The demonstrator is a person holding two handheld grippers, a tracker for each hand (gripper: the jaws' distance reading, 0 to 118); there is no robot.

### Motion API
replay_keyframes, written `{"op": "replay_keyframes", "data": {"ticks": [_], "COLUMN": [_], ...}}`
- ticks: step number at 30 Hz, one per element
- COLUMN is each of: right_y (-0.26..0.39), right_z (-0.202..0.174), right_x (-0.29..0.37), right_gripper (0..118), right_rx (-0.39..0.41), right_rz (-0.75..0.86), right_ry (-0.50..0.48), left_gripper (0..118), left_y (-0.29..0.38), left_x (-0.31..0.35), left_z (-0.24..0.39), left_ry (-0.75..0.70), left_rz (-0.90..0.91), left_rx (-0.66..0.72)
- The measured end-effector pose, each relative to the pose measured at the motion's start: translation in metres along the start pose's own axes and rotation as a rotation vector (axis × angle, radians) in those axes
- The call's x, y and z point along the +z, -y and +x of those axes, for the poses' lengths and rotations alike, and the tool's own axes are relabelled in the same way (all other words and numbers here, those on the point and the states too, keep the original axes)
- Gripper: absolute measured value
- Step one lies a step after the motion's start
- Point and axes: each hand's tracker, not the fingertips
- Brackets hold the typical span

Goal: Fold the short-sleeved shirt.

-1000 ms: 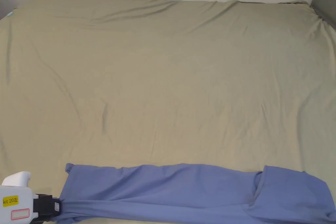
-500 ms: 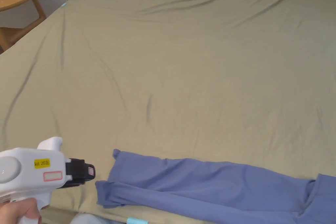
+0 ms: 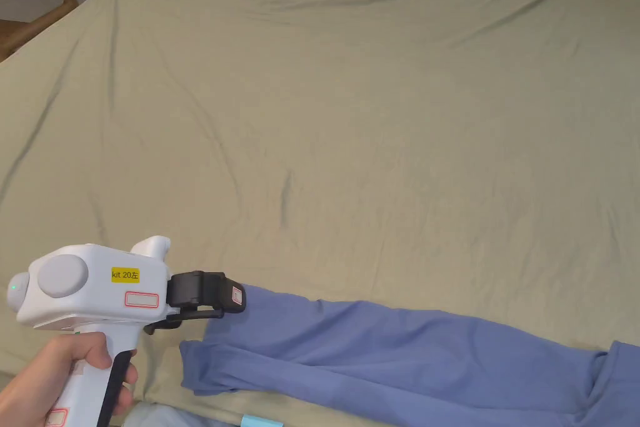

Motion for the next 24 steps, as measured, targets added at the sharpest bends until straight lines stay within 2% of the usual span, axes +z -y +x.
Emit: {"op": "replay_keyframes", "data": {"ticks": [1,3,4,6,8,9,10,12,13,14,15,16,17,19,24], "right_y": [-0.004,-0.003,-0.002,-0.004,-0.002,-0.004,-0.004,-0.004,-0.006,-0.007,-0.007,-0.007,-0.007,-0.007,-0.009], "right_z": [0.0,-0.001,-0.001,0.004,0.002,0.003,0.002,0.002,0.001,0.001,0.001,0.0,-0.003,-0.005,-0.003], "right_x": [0.0,0.001,0.001,-0.001,-0.002,0.0,0.0,-0.001,-0.004,-0.006,-0.007,-0.008,-0.006,-0.002,0.002], "right_gripper": [0,0,0,0,0,0,0,0,0,0,0,0,0,0,0], "right_rx": [-0.004,-0.02,-0.028,-0.041,-0.038,-0.04,-0.039,-0.047,-0.05,-0.054,-0.056,-0.057,-0.053,-0.048,-0.057], "right_rz": [-0.003,-0.003,-0.006,-0.012,-0.018,-0.021,-0.021,-0.023,-0.023,-0.024,-0.025,-0.024,-0.026,-0.022,-0.01], "right_ry": [0.004,0.01,0.01,0.014,0.022,0.027,0.027,0.022,0.016,0.014,0.009,0.005,0.003,-0.002,-0.003], "left_gripper": [111,111,111,111,111,110,104,76,46,23,12,7,7,6,4], "left_y": [0.002,0.0,0.003,0.007,0.004,0.002,0.001,-0.004,-0.006,-0.006,-0.005,0.003,0.009,0.008,0.007], "left_x": [-0.018,-0.042,-0.011,-0.014,-0.016,-0.019,-0.018,-0.021,-0.024,-0.029,-0.037,-0.044,-0.046,-0.04,0.002], "left_z": [-0.001,-0.006,0.005,0.006,0.002,-0.004,-0.008,-0.021,-0.028,-0.035,-0.043,-0.037,-0.03,-0.027,-0.015], "left_ry": [-0.058,-0.049,-0.04,0.046,0.046,0.094,0.141,0.156,0.148,0.146,0.131,0.13,0.178,0.163,0.165], "left_rz": [-0.071,-0.086,-0.101,-0.14,-0.123,-0.133,-0.16,-0.175,-0.179,-0.221,-0.234,-0.227,-0.234,-0.204,-0.117], "left_rx": [0.0,-0.028,-0.034,-0.017,-0.036,-0.059,-0.021,-0.026,-0.021,0.025,0.029,0.023,0.054,0.082,0.166]}}
